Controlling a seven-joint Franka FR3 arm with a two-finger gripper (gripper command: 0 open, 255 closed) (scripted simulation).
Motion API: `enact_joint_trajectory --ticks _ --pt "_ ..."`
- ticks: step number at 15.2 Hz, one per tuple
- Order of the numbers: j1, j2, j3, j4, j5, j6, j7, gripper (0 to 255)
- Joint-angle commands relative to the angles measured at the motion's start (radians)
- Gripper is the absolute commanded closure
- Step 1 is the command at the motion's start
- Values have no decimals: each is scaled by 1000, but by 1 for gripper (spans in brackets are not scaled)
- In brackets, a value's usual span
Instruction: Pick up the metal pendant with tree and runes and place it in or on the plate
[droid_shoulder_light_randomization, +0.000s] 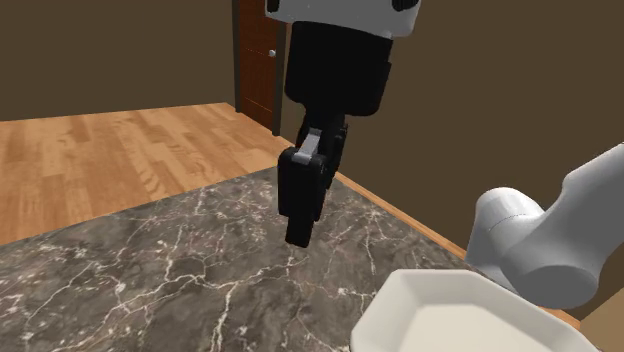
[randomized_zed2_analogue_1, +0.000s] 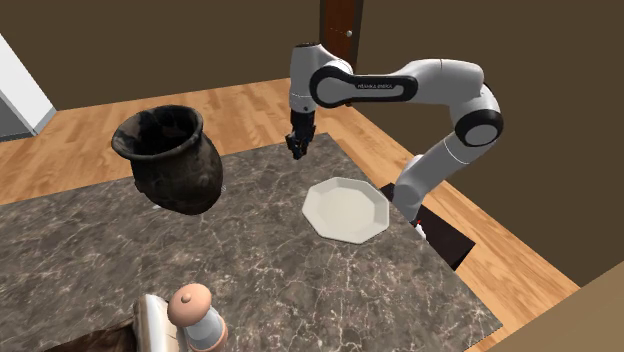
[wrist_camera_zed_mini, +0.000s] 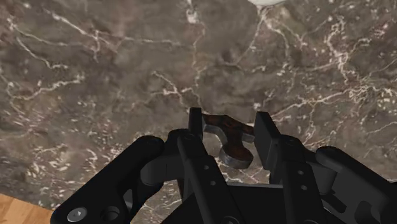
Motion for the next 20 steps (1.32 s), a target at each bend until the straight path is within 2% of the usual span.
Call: enact_joint_trajectory --ticks 1,8,16,20 --pt "21 -68 1 -49 24 -15 13 255" --pt "104 -285 22 -170 104 -91 90 255" --pt "211 -500 70 -239 201 -205 226 255" --pt "220 -523 86 -301 218 -165 218 255"
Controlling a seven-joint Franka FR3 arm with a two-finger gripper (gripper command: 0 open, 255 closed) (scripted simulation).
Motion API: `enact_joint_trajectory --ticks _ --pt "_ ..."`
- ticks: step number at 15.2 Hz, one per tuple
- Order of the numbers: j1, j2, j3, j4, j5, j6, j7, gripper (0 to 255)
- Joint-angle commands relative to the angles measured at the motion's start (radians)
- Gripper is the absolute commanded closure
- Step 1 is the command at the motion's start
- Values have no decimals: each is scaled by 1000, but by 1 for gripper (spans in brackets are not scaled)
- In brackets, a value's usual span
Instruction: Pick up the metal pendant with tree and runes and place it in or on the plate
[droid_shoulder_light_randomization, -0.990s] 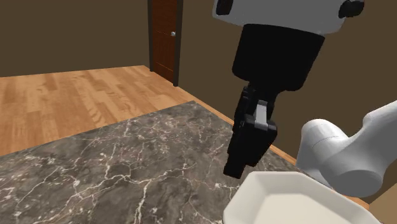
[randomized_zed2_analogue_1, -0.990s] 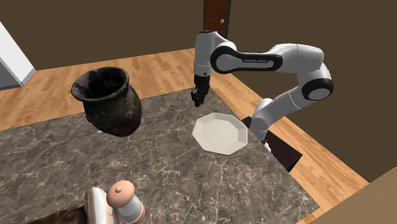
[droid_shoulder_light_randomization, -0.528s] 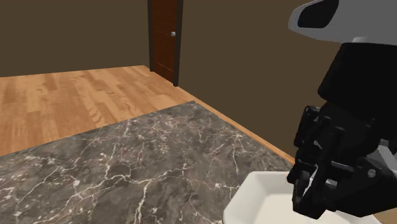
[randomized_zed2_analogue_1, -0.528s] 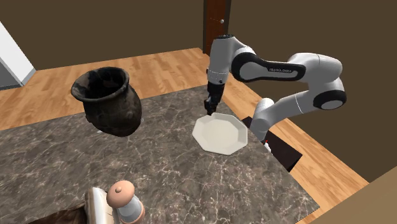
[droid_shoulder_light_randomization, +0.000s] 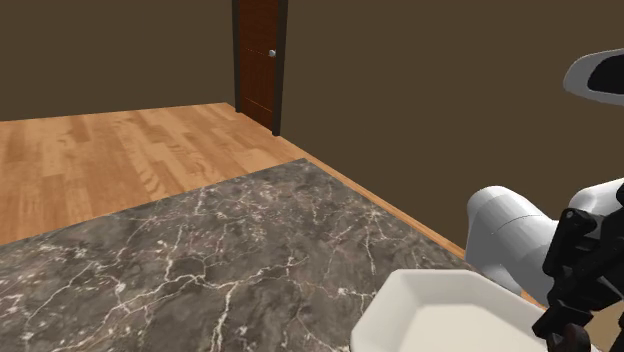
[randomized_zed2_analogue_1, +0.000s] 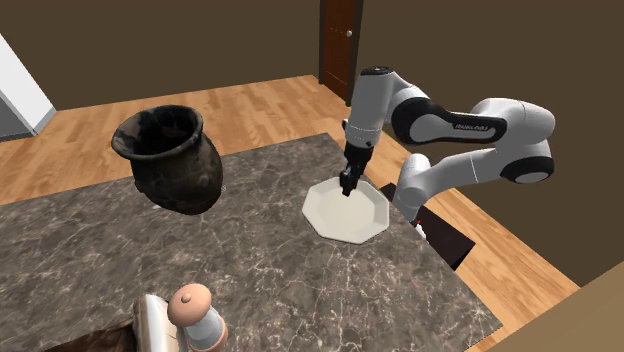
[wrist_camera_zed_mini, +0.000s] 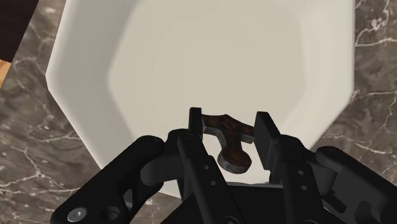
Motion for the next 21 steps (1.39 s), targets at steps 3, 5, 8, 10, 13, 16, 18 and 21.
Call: enact_joint_trajectory --ticks 3,5,8,10,13,16,18,21 --pt "10 -23 18 -60 19 38 -5 255" --pt "15 -32 28 -90 29 59 -9 255" --pt "22 -44 43 -133 44 89 -14 255" --pt "26 -49 50 -152 52 103 -16 255" --pt "26 -49 50 -152 52 103 -16 255" --pt "26 -49 50 -152 52 103 -16 255" --pt "26 -49 50 -152 52 103 -16 0" --pt "26 -49 50 -152 52 103 -16 0"
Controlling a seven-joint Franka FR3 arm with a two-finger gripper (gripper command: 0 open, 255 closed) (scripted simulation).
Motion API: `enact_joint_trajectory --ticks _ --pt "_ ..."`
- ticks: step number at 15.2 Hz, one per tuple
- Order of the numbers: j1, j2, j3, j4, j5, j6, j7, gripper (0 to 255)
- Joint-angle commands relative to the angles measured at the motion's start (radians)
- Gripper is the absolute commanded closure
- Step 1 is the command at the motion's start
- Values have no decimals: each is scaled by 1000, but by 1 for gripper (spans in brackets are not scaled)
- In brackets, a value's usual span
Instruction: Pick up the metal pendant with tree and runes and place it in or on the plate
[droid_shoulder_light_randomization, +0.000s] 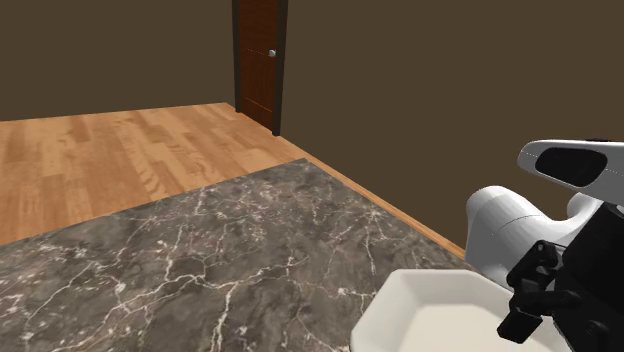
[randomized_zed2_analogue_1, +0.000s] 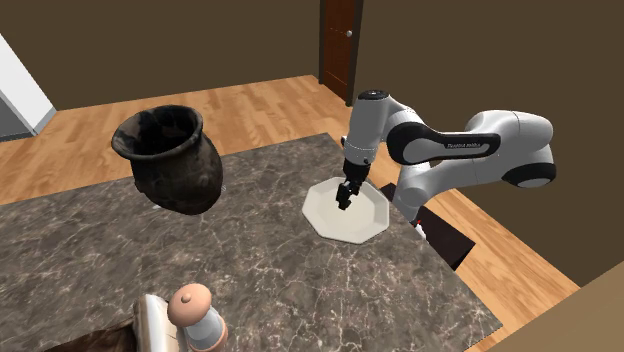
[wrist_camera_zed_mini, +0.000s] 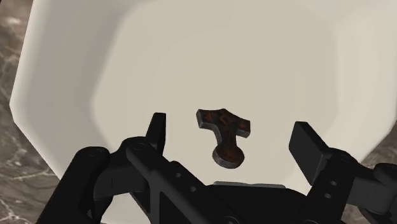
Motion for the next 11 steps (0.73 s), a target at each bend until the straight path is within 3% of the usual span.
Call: enact_joint_trajectory --ticks 1,6,11 --pt "0 0 0 0 0 0 0 0" --pt "-18 28 -57 128 -51 -104 12 0" --pt "-17 28 -57 128 -51 -103 12 0"
